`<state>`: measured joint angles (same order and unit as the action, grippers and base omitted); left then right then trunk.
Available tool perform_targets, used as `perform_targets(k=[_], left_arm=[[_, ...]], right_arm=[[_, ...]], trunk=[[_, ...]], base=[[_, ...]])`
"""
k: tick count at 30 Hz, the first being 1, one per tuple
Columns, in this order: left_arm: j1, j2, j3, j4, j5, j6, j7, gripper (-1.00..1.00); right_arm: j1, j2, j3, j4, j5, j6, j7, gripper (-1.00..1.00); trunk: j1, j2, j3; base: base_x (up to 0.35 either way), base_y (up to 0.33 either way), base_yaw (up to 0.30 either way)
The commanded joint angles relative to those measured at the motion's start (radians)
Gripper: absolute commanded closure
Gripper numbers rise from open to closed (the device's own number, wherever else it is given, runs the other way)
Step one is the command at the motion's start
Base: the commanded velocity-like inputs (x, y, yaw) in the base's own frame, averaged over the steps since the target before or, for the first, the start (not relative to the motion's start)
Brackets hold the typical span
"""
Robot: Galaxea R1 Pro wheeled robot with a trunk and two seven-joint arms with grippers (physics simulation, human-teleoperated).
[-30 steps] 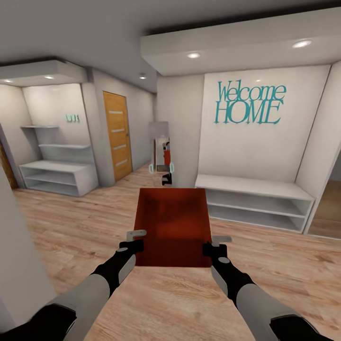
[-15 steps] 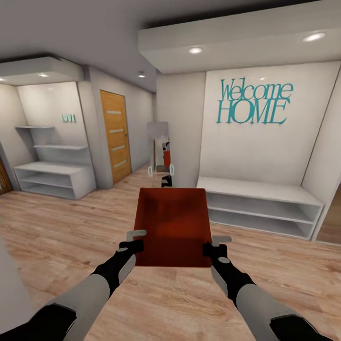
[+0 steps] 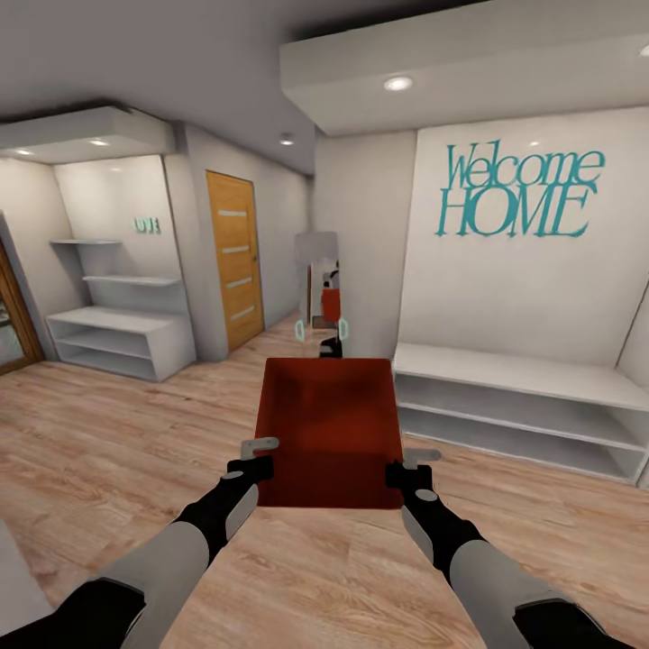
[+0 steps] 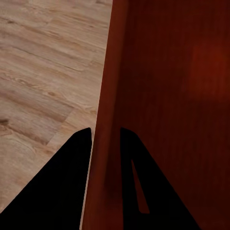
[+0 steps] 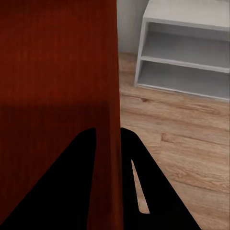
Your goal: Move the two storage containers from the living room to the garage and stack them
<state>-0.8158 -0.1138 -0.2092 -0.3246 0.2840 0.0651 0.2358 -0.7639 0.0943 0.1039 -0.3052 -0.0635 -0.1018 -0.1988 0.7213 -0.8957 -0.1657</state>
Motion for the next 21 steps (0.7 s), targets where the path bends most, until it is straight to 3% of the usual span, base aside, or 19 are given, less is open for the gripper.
perform_targets(k=[1,21], left_arm=[[0.0,0.023,-0.006,-0.005,-0.019,0.004,0.051,1.0],[0.0,0.023,-0.006,-0.005,-0.018,0.004,0.05,1.0]], right_arm=[[-0.002,-0.001,-0.032,0.003,-0.015,-0.005,-0.085,1.0],[-0.002,-0.001,-0.031,0.003,-0.015,-0.005,-0.087,1.0]], trunk=[[0.001,-0.001,-0.001],[0.001,-0.001,-0.001]], base=[[0.326,0.0,0.205],[0.326,0.0,0.218]])
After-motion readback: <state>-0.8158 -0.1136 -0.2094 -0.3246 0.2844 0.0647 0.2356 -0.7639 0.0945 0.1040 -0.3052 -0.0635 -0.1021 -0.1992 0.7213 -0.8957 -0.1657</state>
